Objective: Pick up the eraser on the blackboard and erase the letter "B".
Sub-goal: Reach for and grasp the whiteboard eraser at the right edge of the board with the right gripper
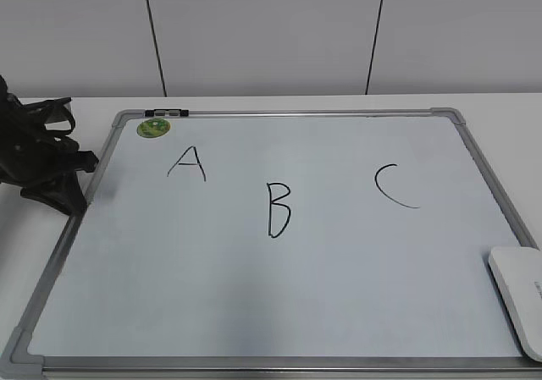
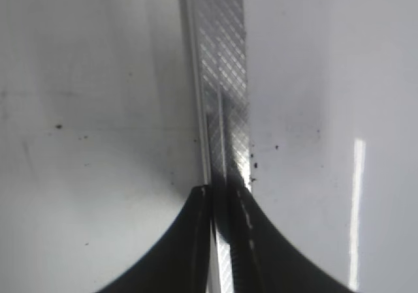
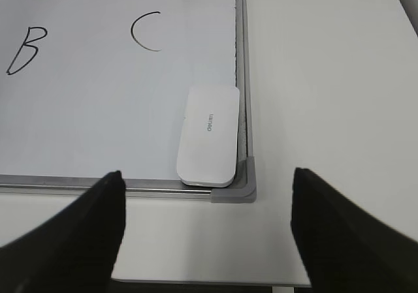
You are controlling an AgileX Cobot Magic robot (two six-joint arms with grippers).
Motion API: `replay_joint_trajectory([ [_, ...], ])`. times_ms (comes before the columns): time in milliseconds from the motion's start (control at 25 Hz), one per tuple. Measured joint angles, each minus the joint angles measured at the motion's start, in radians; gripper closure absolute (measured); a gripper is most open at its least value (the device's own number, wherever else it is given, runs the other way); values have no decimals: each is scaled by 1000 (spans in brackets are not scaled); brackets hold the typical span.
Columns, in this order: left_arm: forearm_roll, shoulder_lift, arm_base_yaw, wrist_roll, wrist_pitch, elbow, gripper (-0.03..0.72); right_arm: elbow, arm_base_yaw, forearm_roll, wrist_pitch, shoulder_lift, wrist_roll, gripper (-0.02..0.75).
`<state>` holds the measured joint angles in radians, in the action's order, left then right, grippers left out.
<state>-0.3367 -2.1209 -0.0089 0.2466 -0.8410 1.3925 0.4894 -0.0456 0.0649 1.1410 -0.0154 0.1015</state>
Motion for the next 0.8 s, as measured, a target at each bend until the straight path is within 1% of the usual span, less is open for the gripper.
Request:
replay_joint_trajectory([
  [160,0,0,0,0,0,0,648,25,0,43,-2,0,0,151],
  [320,0,0,0,0,0,0,648,91,1,63,-52,78,0,151],
  [440,0,0,0,0,0,0,648,106,1,64,-127,214,0,152],
  [600,0,0,0,0,0,0,648,106,1,64,-191,404,0,152],
  [800,0,0,0,0,-2,0,648,106,1,79,-233,613,0,151],
])
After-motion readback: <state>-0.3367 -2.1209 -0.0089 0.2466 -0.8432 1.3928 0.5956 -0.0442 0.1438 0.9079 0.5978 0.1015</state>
